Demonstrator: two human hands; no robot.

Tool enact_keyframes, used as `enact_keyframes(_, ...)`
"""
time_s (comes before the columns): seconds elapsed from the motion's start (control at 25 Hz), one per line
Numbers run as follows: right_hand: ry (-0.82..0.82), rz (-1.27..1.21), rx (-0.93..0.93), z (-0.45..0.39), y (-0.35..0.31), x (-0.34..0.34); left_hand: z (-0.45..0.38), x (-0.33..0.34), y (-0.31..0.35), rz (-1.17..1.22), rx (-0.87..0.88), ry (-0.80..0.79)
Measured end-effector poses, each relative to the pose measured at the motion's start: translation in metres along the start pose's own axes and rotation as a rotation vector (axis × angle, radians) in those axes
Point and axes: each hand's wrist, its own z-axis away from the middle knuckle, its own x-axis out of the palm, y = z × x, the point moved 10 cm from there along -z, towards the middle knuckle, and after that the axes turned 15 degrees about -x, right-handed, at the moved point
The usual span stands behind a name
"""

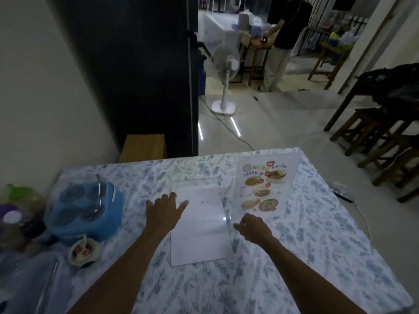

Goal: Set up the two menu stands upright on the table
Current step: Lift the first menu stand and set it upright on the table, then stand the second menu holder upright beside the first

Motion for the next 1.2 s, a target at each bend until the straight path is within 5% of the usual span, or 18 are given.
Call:
enact_keyframes(0.28, -0.090, 0.063, 0.058, -0.006, 0.002, 0.059, 0.031, 0.089, -0.032, -0.016, -0.049, -0.176)
enact_keyframes(0.44, -0.007, 0.058, 0.094, -0.007, 0.005, 0.065, 0.039, 0.102, -0.037, 0.061, -0.100, -0.193)
enact_keyframes(0.56, 0.088, -0.041, 0.151, -0.004, 0.011, 0.069, 0.052, 0.112, -0.038, 0.251, -0.218, -0.248)
enact_keyframes(0.72, 0.162, -0.449, 0.281, 0.008, 0.017, 0.082, 0.069, 0.122, -0.058, 0.696, -0.586, -0.308)
enact_keyframes(1.2, 0.161, -0.765, 0.110, 0.102, -0.026, 0.030, 0.160, 0.016, -0.080, 0.914, -0.693, -0.193)
